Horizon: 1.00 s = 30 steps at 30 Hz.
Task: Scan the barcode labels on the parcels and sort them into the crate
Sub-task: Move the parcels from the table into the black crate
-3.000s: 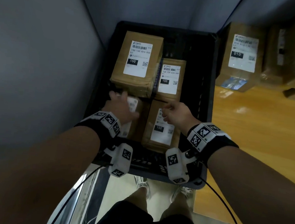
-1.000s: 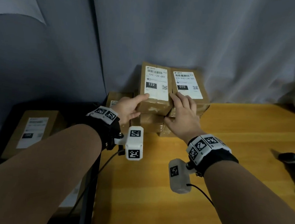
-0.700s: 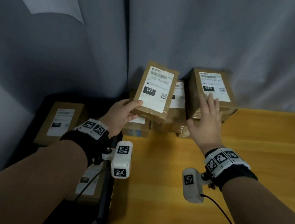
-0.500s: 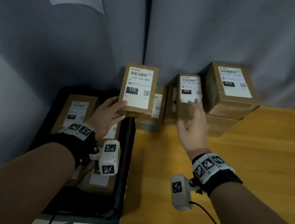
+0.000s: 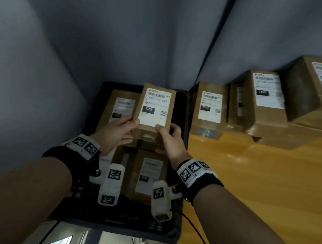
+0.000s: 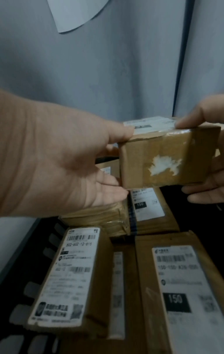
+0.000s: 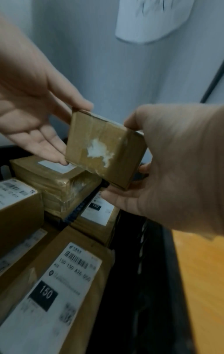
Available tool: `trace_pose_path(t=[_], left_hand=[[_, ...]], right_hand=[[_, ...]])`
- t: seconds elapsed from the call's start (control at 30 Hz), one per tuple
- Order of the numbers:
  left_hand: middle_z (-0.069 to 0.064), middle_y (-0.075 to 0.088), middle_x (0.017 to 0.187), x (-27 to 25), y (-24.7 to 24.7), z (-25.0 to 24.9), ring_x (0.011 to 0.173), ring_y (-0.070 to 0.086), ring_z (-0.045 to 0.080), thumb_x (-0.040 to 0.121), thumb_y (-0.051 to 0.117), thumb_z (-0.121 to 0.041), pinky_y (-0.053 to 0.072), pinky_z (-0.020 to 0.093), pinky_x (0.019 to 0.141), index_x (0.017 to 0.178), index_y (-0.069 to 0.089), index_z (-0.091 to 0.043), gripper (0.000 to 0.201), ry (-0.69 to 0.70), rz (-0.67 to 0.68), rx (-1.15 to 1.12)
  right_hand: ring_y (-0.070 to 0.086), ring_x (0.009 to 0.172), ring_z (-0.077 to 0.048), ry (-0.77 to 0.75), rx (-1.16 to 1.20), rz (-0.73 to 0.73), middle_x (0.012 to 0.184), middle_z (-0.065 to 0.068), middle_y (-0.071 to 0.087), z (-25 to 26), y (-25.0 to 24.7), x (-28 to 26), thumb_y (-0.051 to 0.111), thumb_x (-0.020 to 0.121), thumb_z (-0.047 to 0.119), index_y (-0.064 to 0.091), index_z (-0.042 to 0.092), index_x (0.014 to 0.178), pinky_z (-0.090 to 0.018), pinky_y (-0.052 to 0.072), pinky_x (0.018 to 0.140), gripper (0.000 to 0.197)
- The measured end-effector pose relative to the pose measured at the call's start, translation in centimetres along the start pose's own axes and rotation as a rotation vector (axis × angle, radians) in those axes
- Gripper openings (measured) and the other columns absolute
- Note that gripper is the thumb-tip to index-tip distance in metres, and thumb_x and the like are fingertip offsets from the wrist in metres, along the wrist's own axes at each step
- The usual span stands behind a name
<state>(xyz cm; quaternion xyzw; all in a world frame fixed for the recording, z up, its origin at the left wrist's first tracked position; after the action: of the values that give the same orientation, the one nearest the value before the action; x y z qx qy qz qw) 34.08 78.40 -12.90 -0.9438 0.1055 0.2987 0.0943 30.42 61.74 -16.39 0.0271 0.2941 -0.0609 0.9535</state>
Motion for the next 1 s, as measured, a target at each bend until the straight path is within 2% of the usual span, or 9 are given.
trace_pose_path(t=[0.1,0.27,0.4,0.53,0.6,0.63,0.73,0.83,1.0], left_hand=[[0.009,0.059,0.125,0.5,-1.0,1.6,0.108,0.059,0.018,0.094,0.056,-0.038,0.047,0.027,0.090,0.141,0.043,-0.024,0.050,-0.039,0.031,0.170],[-0.001,0.054,0.130,1.8,-2.7,3.2,0.119,0.049,0.012,0.096,0.054,-0.031,0.036,0.026,0.103,0.134,0.053,-0.015,0.041,0.062,0.035,0.555],[0.002,0.047,0.136,3.4,-5.0,4.2,0.123,0.048,0.019,0.092,0.060,-0.032,0.038,0.034,0.108,0.129,0.057,-0.016,0.040,0.094,-0.059,0.810],[0.005,0.036,0.140,4.6,-5.7,4.3,0.131,0.038,0.023,0.094,0.056,-0.031,0.030,0.036,0.112,0.132,0.054,-0.020,0.039,0.075,-0.084,0.867],[0.006,0.032,0.143,5.1,-5.3,3.9,0.135,0.030,0.026,0.095,0.055,-0.032,0.025,0.038,0.114,0.133,0.053,-0.021,0.040,0.096,-0.084,0.916],[0.007,0.031,0.144,5.2,-5.1,3.7,0.137,0.026,0.026,0.094,0.055,-0.033,0.022,0.038,0.115,0.133,0.053,-0.022,0.040,0.106,-0.082,0.950],[0.007,0.029,0.145,5.8,-5.0,3.7,0.137,0.021,0.030,0.094,0.054,-0.036,0.019,0.038,0.116,0.133,0.053,-0.025,0.040,0.088,-0.090,1.005],[0.007,0.028,0.145,6.1,-5.0,3.7,0.137,0.022,0.033,0.094,0.054,-0.037,0.020,0.040,0.115,0.131,0.052,-0.027,0.039,0.087,-0.121,1.012],[0.009,0.031,0.144,5.8,-4.7,3.5,0.136,0.026,0.033,0.093,0.055,-0.038,0.024,0.040,0.113,0.131,0.053,-0.026,0.039,0.099,-0.140,1.005]], right_hand=[[0.054,0.108,-0.022,0.085,0.085,-0.088,0.134,-0.003,0.047,-2.7,0.6,1.3,0.061,0.085,0.052,0.022,0.028,0.145,-0.046,0.053,0.094,0.076],[0.058,0.107,-0.028,0.171,0.068,-0.234,0.124,-0.007,0.052,-5.7,0.7,2.3,0.070,0.069,0.056,0.031,0.026,0.130,-0.048,0.052,0.094,0.078],[0.058,0.105,-0.029,0.113,0.023,-0.281,0.117,-0.006,0.053,-4.7,0.9,4.7,0.066,0.086,0.044,0.037,0.023,0.118,-0.045,0.051,0.095,0.048],[0.058,0.112,-0.032,0.125,-0.188,-0.307,0.126,-0.011,0.058,-4.6,0.8,6.9,0.055,0.095,0.019,0.047,0.012,0.133,-0.035,0.048,0.088,0.039],[0.060,0.109,-0.029,0.111,-0.156,-0.311,0.123,-0.010,0.061,-4.9,0.9,7.8,0.054,0.094,0.010,0.054,0.014,0.130,-0.033,0.050,0.086,0.036],[0.061,0.110,-0.028,0.097,-0.119,-0.325,0.121,-0.010,0.063,-5.0,0.9,8.1,0.054,0.094,0.008,0.058,0.015,0.126,-0.035,0.051,0.091,0.033],[0.057,0.118,-0.028,0.063,-0.127,-0.315,0.127,-0.011,0.061,-5.0,1.2,8.4,0.049,0.095,0.006,0.060,0.012,0.126,-0.034,0.047,0.102,0.034],[0.054,0.121,-0.025,0.040,-0.222,-0.255,0.132,-0.010,0.058,-5.1,1.6,8.4,0.046,0.095,0.006,0.058,0.010,0.130,-0.024,0.043,0.097,0.037],[0.049,0.126,-0.028,0.075,-0.312,-0.139,0.138,-0.013,0.052,-4.4,2.0,8.1,0.055,0.096,0.014,0.048,0.006,0.137,-0.032,0.041,0.105,0.043]])
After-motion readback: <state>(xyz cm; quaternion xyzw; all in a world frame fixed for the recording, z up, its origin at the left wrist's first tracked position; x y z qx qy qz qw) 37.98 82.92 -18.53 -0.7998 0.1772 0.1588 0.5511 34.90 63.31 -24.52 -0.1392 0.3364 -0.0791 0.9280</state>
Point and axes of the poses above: each hand's wrist, its own x-axis towards the middle knuckle, its own y-axis out of the palm, z = x × y, the point moved 8 cm from there along x, towards the middle knuckle
